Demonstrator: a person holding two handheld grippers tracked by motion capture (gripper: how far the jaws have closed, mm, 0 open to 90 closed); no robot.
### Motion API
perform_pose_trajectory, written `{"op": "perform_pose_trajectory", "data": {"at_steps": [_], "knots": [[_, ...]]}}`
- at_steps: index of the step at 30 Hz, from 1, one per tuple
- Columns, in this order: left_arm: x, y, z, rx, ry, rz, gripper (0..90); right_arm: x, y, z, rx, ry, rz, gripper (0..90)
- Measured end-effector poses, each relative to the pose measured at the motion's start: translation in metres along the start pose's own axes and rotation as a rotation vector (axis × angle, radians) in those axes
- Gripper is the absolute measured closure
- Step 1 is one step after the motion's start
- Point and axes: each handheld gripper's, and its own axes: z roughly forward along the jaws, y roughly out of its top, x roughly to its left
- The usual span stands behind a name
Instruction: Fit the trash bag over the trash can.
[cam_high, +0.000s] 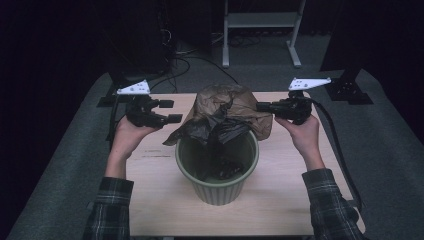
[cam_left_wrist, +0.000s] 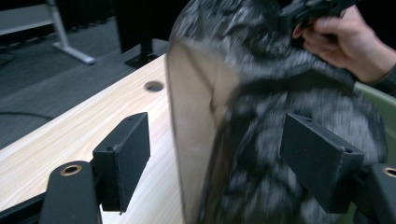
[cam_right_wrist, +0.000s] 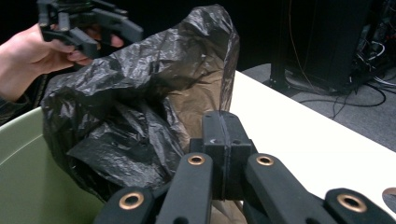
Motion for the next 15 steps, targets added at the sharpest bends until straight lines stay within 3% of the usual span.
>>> {"op": "perform_pose_trajectory", "data": {"at_steps": [6, 8, 12, 15], "knots": [[-0.001, 0.015, 0.026, 0.039, -0.052, 0.042, 23.7, 0.003, 0.002, -0.001, 0.004, 0.01, -0.015, 89.9], [0.001, 0.017, 0.033, 0.058, -0.075, 0.057, 28.5, 0.003, 0.002, -0.001, 0.002, 0.012, -0.014, 89.9], [0.003, 0.019, 0.046, 0.08, -0.12, 0.079, 48.5, 0.003, 0.003, -0.002, -0.003, 0.016, -0.018, 89.9], [0.003, 0.02, 0.05, 0.087, -0.148, 0.095, 78.0, 0.005, 0.003, -0.003, -0.006, 0.018, -0.021, 90.0]]}}
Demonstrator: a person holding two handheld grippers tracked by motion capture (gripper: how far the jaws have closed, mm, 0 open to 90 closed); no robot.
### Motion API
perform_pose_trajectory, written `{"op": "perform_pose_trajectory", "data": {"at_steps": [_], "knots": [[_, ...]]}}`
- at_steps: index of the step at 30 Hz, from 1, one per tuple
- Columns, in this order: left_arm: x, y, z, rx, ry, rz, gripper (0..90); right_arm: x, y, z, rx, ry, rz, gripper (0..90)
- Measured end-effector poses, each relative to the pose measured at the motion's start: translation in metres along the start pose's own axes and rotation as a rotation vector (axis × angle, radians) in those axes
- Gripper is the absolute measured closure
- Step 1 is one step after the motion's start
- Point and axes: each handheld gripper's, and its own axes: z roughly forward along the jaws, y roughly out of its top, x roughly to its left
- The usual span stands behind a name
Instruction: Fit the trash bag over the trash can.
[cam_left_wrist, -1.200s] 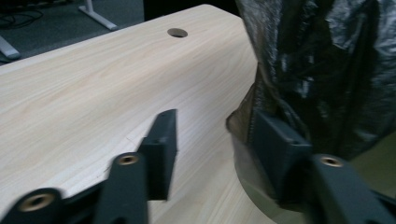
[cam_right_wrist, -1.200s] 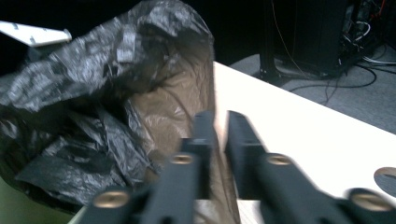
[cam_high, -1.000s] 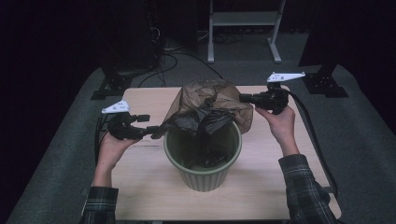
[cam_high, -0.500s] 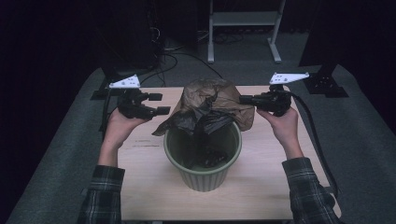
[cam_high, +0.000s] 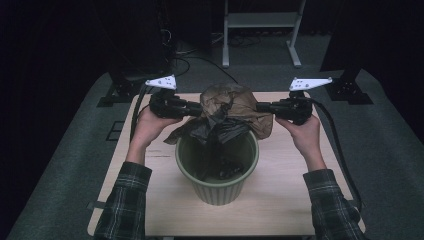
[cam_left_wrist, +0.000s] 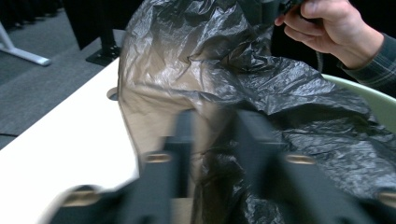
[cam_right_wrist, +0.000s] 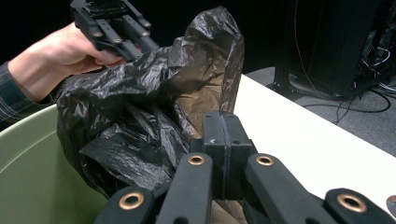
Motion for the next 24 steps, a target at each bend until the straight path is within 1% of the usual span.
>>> {"op": "perform_pose_trajectory", "data": {"at_steps": [1, 2, 3, 5, 6, 8, 9, 10, 11, 13, 14, 15, 17, 19, 20, 21, 23, 24], "knots": [[-0.002, 0.001, 0.0, 0.003, 0.006, 0.008, 87.3, 0.001, 0.0, 0.0, -0.003, 0.0, -0.001, 89.9], [-0.003, 0.001, 0.0, 0.009, 0.001, 0.002, 90.0, 0.001, 0.0, -0.001, -0.004, 0.003, -0.002, 90.0], [-0.004, 0.001, -0.001, 0.015, -0.011, 0.0, 90.0, 0.002, 0.0, -0.002, -0.003, 0.003, -0.005, 90.0], [-0.008, 0.002, -0.005, 0.028, -0.008, -0.001, 90.0, 0.004, 0.001, -0.003, -0.002, 0.006, -0.007, 90.0], [-0.008, 0.002, -0.005, 0.028, -0.008, -0.001, 90.0, 0.004, 0.001, -0.003, -0.002, 0.006, -0.007, 90.0], [-0.015, 0.004, -0.019, 0.039, 0.001, 0.008, 90.0, 0.009, 0.001, -0.006, 0.0, 0.015, -0.018, 90.0], [-0.017, 0.005, -0.024, 0.03, -0.002, 0.007, 90.0, 0.011, 0.001, -0.008, 0.0, 0.017, -0.023, 90.0], [-0.017, 0.005, -0.024, 0.03, -0.002, 0.007, 90.0, 0.012, 0.002, -0.008, -0.003, 0.019, -0.025, 89.9], [-0.023, 0.006, -0.035, 0.015, -0.004, 0.003, 90.0, 0.014, 0.002, -0.01, -0.005, 0.029, -0.023, 89.9], [-0.032, 0.005, -0.045, 0.015, -0.007, 0.005, 90.0, 0.02, 0.001, -0.012, 0.005, 0.04, -0.028, 89.9], [-0.036, 0.004, -0.05, 0.019, -0.016, 0.005, 90.0, 0.022, 0.001, -0.013, 0.009, 0.048, -0.025, 89.9], [-0.04, 0.003, -0.055, 0.02, -0.017, 0.001, 90.0, 0.024, 0.001, -0.014, 0.016, 0.068, -0.02, 89.9], [-0.047, 0.0, -0.064, 0.011, -0.039, -0.026, 90.0, 0.03, 0.0, -0.015, 0.036, 0.096, -0.005, 89.9], [-0.054, -0.004, -0.072, 0.007, -0.051, -0.039, 90.0, 0.035, -0.001, -0.017, 0.051, 0.128, 0.012, 89.9], [-0.054, -0.004, -0.072, 0.007, -0.051, -0.039, 90.0, 0.035, -0.001, -0.017, 0.051, 0.128, 0.012, 89.9], [-0.064, -0.009, -0.079, -0.007, -0.077, -0.042, 90.0, 0.044, -0.002, -0.021, 0.069, 0.154, 0.017, 89.9], [-0.072, -0.014, -0.083, -0.015, -0.098, -0.046, 90.0, 0.05, -0.004, -0.025, 0.076, 0.167, 0.018, 89.9], [-0.072, -0.014, -0.083, -0.015, -0.098, -0.046, 90.0, 0.05, -0.004, -0.025, 0.076, 0.167, 0.018, 89.9]]}}
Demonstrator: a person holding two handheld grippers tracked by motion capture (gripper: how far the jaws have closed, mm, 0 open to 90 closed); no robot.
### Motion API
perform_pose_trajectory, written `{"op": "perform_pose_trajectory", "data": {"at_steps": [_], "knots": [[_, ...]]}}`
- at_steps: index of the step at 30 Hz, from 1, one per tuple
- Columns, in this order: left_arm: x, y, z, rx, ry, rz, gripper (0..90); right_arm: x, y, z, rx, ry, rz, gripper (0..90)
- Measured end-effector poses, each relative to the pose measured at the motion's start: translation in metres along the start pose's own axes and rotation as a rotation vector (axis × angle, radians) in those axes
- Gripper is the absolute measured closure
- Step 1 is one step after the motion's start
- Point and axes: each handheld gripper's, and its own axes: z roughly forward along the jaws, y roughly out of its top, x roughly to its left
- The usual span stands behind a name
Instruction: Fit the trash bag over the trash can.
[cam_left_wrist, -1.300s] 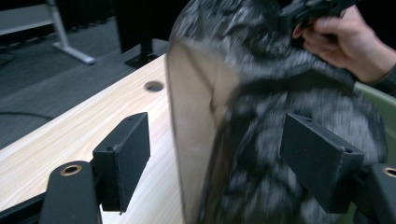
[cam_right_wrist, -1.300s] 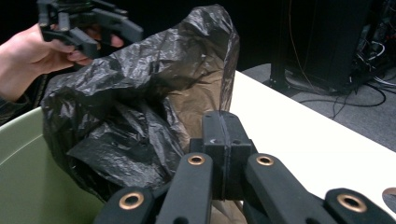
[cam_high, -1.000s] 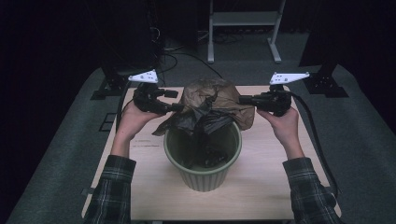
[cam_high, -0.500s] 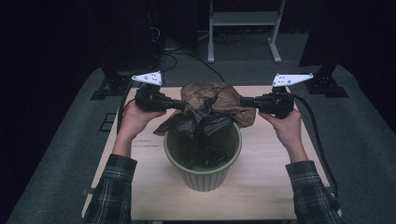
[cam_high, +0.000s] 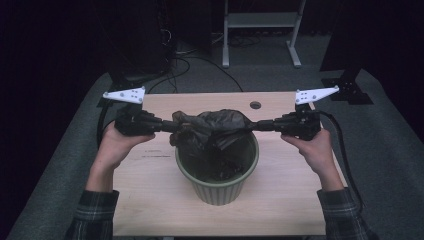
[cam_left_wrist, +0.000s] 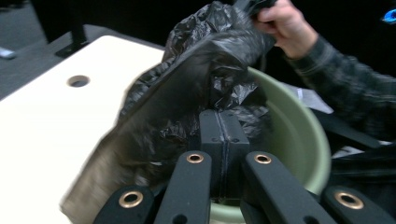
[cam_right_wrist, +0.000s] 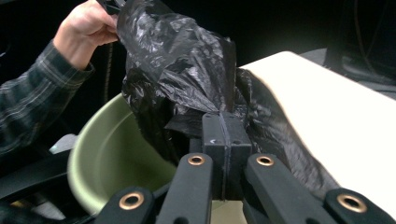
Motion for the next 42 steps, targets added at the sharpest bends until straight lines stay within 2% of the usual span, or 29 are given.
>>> {"op": "perform_pose_trajectory", "data": {"at_steps": [1, 2, 3, 4, 8, 10, 11, 13, 16, 20, 28, 30, 33, 36, 39, 42], "knots": [[-0.006, -0.004, -0.002, -0.012, -0.012, -0.004, 90.0, 0.008, -0.003, -0.003, 0.009, 0.013, 0.004, 89.9], [-0.01, -0.007, -0.003, -0.014, -0.026, -0.008, 90.0, 0.008, -0.003, -0.003, 0.009, 0.013, 0.004, 89.9], [-0.016, -0.012, -0.003, -0.008, -0.033, -0.006, 90.0, 0.012, -0.005, -0.004, 0.014, 0.019, 0.004, 89.9], [-0.021, -0.019, -0.001, 0.005, -0.046, -0.024, 90.0, 0.02, -0.01, -0.005, 0.028, 0.027, -0.001, 89.9], [-0.032, -0.033, -0.002, 0.04, -0.046, -0.021, 90.0, 0.031, -0.018, -0.005, 0.057, 0.035, -0.01, 89.9], [-0.034, -0.035, -0.003, 0.045, -0.042, -0.018, 90.0, 0.035, -0.022, -0.005, 0.064, 0.041, -0.014, 89.9], [-0.04, -0.039, -0.005, 0.068, -0.035, -0.011, 90.0, 0.042, -0.027, -0.006, 0.075, 0.045, -0.023, 89.9], [-0.045, -0.041, -0.006, 0.097, -0.022, -0.01, 90.0, 0.048, -0.032, -0.006, 0.088, 0.049, -0.027, 89.9], [-0.053, -0.042, -0.003, 0.171, -0.007, -0.003, 90.0, 0.057, -0.04, -0.003, 0.119, 0.052, -0.035, 89.9], [-0.059, -0.044, 0.004, 0.241, 0.013, 0.004, 90.0, 0.063, -0.051, 0.001, 0.149, 0.047, -0.035, 89.9], [-0.059, -0.062, 0.028, 0.323, 0.013, -0.012, 90.0, 0.062, -0.076, 0.013, 0.206, 0.037, -0.013, 89.9], [-0.057, -0.065, 0.032, 0.326, 0.012, -0.019, 90.0, 0.061, -0.078, 0.014, 0.211, 0.036, -0.007, 89.9], [-0.054, -0.074, 0.041, 0.328, -0.013, -0.036, 90.0, 0.056, -0.089, 0.02, 0.211, 0.051, 0.016, 89.9], [-0.055, -0.078, 0.045, 0.341, -0.018, -0.036, 90.0, 0.056, -0.093, 0.022, 0.219, 0.056, 0.021, 89.9], [-0.052, -0.087, 0.048, 0.375, -0.003, -0.047, 90.0, 0.056, -0.1, 0.026, 0.249, 0.039, 0.024, 89.9], [-0.049, -0.095, 0.048, 0.383, 0.014, -0.065, 90.0, 0.053, -0.106, 0.028, 0.265, 0.027, 0.034, 89.9]]}}
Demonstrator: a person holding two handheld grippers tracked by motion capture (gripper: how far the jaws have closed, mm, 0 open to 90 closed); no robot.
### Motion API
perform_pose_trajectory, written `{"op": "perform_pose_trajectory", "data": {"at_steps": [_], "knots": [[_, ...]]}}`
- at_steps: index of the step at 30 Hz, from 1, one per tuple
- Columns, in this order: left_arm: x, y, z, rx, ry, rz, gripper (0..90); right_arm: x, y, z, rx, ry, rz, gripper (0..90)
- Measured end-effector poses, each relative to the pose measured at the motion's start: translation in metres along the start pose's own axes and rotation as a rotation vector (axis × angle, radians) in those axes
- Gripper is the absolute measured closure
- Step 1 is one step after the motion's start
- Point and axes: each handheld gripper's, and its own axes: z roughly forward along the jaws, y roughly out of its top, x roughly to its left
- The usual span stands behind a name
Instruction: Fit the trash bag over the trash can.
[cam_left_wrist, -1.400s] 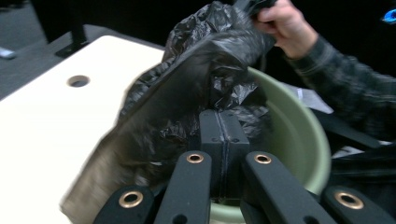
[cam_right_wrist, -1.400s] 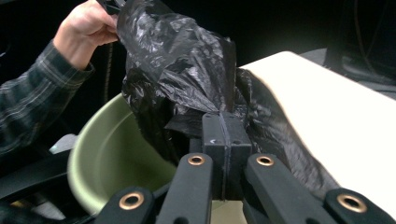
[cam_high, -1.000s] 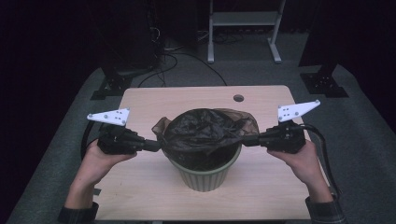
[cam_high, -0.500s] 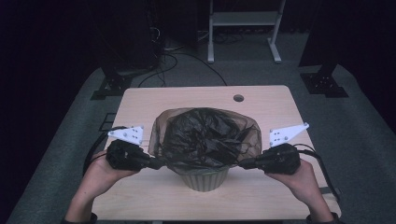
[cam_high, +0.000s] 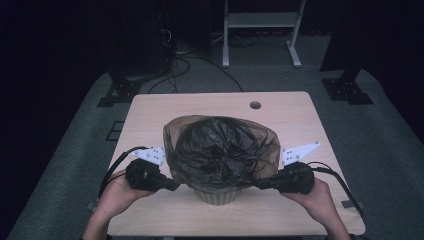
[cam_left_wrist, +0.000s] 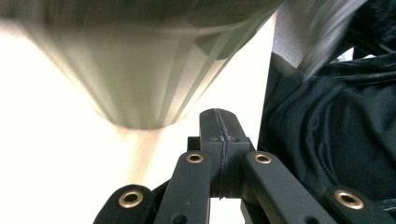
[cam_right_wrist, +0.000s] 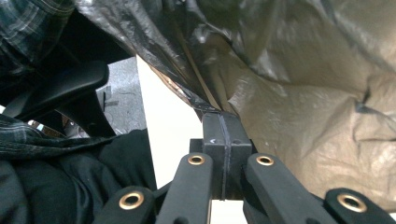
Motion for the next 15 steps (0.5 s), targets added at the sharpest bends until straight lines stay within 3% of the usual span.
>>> {"op": "perform_pose_trajectory", "data": {"at_steps": [3, 7, 15], "knots": [[0.0, -0.005, 0.001, -0.021, -0.013, -0.006, 90.0, -0.001, -0.003, 0.003, 0.0, 0.005, 0.003, 89.9], [-0.006, 0.002, -0.011, -0.076, -0.014, 0.033, 89.9, 0.002, -0.001, 0.0, -0.008, 0.007, -0.007, 89.9], [-0.032, 0.028, -0.049, -0.143, 0.036, 0.083, 64.5, 0.004, 0.002, -0.003, -0.009, -0.001, -0.015, 89.9]]}}
